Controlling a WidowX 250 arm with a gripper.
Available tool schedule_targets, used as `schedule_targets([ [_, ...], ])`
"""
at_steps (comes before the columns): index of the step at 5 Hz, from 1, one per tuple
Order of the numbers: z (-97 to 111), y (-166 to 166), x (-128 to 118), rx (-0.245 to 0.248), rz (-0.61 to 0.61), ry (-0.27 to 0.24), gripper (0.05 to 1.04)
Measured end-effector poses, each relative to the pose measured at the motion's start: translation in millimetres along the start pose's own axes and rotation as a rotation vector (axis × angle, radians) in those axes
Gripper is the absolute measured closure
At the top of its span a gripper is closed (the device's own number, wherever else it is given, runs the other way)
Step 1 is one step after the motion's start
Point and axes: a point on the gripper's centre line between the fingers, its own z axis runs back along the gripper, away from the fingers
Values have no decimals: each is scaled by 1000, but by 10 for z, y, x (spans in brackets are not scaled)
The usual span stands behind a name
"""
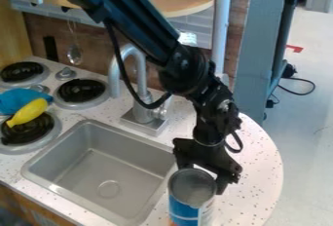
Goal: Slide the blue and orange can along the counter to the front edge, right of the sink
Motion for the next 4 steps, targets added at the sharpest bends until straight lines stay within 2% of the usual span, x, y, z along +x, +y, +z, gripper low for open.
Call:
schedule_targets([
  [1,-3,-38,-51,1,-21,2,83],
  [2,121,-43,16,-9,-10,-20,83],
  [3,400,-84,264,-62,17,-94,83],
  [4,692,-11,400,-89,56,-156,83],
])
